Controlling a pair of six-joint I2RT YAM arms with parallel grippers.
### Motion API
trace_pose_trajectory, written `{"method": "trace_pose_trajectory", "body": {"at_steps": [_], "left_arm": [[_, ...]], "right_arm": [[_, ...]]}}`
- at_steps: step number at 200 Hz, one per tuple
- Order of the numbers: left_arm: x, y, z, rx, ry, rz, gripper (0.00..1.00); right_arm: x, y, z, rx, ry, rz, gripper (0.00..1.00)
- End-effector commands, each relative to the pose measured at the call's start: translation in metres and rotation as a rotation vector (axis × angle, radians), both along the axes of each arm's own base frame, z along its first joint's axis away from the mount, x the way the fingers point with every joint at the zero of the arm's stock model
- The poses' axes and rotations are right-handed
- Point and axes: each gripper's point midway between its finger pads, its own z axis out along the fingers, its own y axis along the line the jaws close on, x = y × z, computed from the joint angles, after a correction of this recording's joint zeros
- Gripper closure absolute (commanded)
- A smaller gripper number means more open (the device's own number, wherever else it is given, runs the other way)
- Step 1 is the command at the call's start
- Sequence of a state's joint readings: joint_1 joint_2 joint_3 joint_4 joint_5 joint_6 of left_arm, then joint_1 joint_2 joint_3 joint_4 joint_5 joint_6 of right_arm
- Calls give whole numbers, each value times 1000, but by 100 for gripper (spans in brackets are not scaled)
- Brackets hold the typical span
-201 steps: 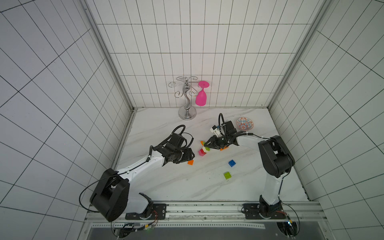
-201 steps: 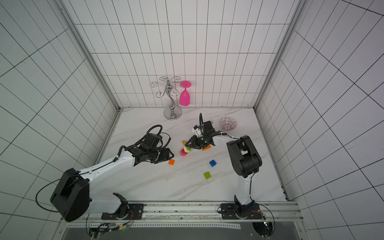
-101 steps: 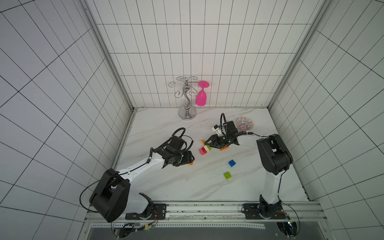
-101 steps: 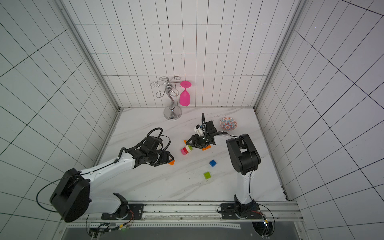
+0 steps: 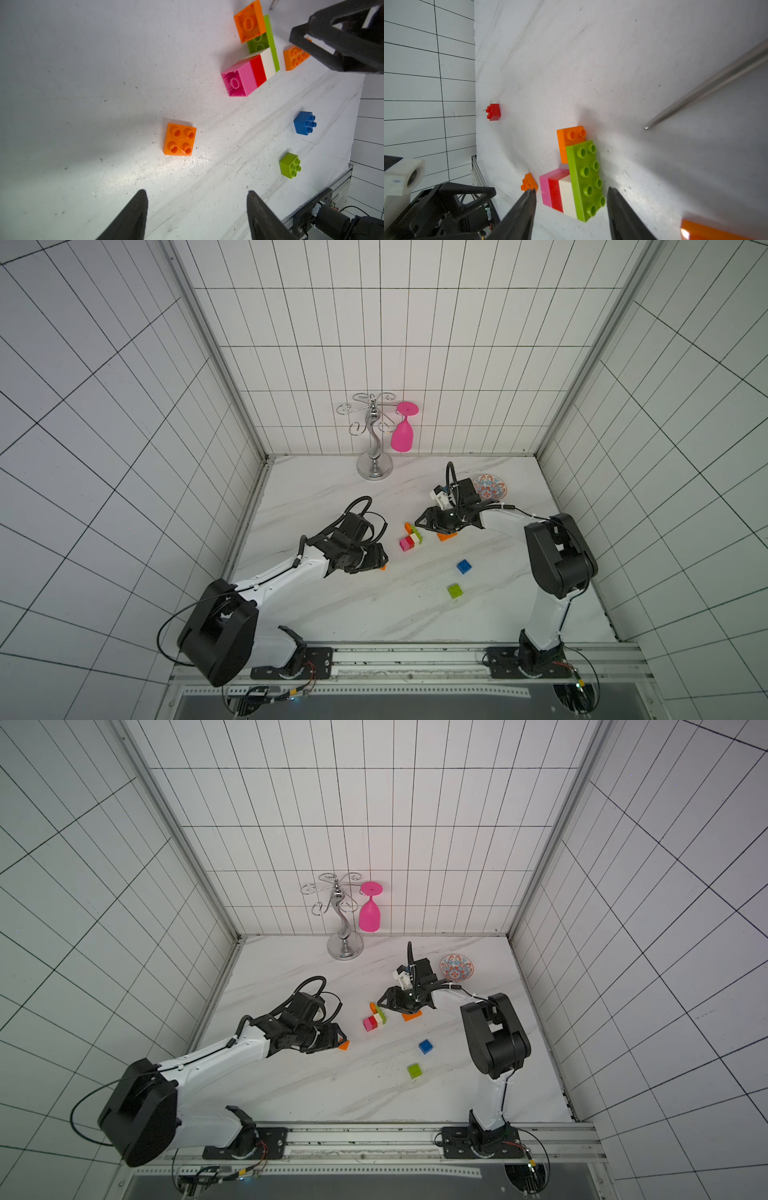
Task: Assemble the letter r with lego
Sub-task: Place the lego brick at the center of the board, then pick up the lego brick from the center of the board.
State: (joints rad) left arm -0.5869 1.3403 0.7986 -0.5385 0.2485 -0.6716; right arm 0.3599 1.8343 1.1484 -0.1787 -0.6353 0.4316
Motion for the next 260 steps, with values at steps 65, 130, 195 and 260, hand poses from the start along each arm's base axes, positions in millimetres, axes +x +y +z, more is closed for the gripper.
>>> {"method": "trace_pose_trajectory", "body": {"at_steps": [65, 130, 195, 260], "left_arm": [[10, -28, 27, 57, -155, -112, 33], [-32, -122, 21, -58, -230, -278, 33], [-53, -143, 4, -91, -180, -311, 33], [-53, -138, 2, -64, -176, -310, 33]], "right_arm": [[-66, -87, 1, -587, -77, -57, 44], [-118, -120, -17, -687, 89, -10, 31], [-120, -120, -42, -669, 169, 39, 31], [-111, -110, -57, -625, 199, 78, 38]]}}
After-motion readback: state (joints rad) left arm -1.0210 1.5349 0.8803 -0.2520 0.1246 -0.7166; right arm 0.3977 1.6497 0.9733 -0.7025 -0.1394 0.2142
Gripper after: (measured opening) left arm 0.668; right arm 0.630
